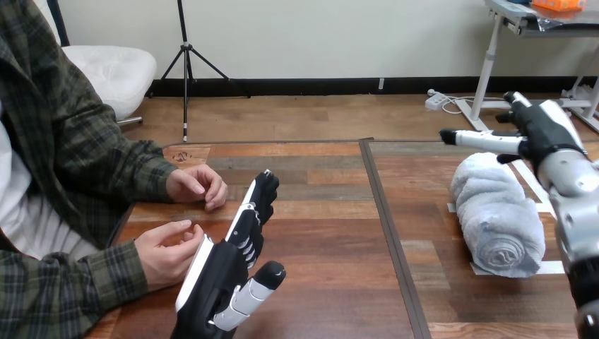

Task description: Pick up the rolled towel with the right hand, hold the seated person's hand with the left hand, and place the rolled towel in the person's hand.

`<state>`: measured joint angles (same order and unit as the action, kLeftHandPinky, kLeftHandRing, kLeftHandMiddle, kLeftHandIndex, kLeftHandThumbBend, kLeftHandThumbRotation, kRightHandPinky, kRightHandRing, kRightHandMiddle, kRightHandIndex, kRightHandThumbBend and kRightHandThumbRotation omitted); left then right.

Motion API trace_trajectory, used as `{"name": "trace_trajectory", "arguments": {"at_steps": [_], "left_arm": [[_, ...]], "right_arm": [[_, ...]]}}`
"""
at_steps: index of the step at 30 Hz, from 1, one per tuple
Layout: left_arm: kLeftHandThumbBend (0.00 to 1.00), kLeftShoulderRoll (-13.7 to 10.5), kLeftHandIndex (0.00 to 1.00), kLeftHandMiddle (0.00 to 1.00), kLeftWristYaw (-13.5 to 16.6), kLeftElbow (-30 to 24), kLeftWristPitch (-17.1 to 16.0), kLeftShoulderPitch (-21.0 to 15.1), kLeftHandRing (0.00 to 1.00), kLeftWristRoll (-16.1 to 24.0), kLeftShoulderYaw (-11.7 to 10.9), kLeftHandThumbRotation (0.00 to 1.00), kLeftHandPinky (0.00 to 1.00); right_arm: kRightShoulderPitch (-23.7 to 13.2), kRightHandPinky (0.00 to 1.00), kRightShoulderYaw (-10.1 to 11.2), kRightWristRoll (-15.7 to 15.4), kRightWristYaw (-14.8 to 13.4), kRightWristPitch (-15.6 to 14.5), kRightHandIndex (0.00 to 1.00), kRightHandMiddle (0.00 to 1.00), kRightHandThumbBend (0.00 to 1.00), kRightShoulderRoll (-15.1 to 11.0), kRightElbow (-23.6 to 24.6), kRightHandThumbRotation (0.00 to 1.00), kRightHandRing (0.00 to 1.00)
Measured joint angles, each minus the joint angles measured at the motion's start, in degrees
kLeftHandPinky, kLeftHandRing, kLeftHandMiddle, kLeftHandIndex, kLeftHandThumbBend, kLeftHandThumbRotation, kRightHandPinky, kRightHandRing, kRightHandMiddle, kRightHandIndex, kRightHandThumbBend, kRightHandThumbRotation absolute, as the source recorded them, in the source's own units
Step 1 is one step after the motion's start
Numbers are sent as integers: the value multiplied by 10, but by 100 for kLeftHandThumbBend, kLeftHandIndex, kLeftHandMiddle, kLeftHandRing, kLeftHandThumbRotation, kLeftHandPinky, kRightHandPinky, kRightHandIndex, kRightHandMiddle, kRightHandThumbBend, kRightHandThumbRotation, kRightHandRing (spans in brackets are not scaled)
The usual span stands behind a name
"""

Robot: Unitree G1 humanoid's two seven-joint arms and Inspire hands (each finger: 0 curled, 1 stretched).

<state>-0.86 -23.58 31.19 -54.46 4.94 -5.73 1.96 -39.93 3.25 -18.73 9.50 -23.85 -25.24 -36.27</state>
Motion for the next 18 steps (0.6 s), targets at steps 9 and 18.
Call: {"name": "trace_trajectory", "arguments": {"at_steps": [9,18], "left_arm": [[100,7,100,100,0,0,0,9,100,0,3,84,100],[100,13,100,100,2,-1,0,26,100,0,9,85,100]], "right_arm": [[-59,92,-37,-26,6,-1,100,100,99,0,-117,49,100],[-106,84,-84,-66,34,0,100,100,84,0,-212,66,99]]}}
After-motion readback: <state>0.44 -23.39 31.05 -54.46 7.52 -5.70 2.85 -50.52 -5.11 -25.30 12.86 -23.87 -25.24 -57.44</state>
